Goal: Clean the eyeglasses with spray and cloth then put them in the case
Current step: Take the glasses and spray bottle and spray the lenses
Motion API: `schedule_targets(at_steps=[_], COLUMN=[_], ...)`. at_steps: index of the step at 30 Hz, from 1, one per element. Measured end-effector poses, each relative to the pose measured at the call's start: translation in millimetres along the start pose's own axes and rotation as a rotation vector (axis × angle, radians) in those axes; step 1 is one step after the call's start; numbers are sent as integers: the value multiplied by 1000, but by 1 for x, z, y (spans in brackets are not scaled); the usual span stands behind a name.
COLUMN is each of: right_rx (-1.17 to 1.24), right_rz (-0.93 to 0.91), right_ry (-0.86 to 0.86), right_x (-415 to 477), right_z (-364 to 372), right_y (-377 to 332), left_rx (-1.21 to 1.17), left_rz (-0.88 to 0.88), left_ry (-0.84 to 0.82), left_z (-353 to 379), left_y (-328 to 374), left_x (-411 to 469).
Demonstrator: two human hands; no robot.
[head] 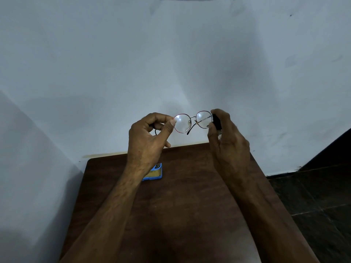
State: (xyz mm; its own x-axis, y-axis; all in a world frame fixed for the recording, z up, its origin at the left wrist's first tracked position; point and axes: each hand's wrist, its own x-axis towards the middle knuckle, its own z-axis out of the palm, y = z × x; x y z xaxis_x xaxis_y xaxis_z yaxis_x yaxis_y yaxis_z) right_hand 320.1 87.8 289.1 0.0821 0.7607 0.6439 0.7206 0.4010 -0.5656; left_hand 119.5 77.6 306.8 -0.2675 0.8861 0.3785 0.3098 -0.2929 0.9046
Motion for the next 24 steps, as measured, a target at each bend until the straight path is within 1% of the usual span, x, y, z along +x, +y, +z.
schedule_targets(at_steps=[2, 5, 9, 11, 14, 18, 24], right_rx=[40, 92, 50, 78, 130, 161, 71], right_rz=[-26, -90, -131, -121, -110, -89, -76], right_ry=[-18, -98, -87, -73, -52, -16, -110], right_x=[-2, -5, -6, -6, -6, -1, 1], right_z=[-1, 3, 10, 10, 7, -3, -11], right_y=[-4, -11, -14, -14, -14, -13, -4], left_rx=[-12, 13, 49, 80, 163, 357, 605], left_rz=[11, 42, 144, 225, 395, 611, 857], left_ry=[3, 7, -1, -12, -69, -126, -134], left_z=[1, 0, -1, -2, -9, -16, -31], left_y=[2, 2, 1, 2, 3, -3, -9], left_x=[0, -1, -5, -7, -8, -9, -3])
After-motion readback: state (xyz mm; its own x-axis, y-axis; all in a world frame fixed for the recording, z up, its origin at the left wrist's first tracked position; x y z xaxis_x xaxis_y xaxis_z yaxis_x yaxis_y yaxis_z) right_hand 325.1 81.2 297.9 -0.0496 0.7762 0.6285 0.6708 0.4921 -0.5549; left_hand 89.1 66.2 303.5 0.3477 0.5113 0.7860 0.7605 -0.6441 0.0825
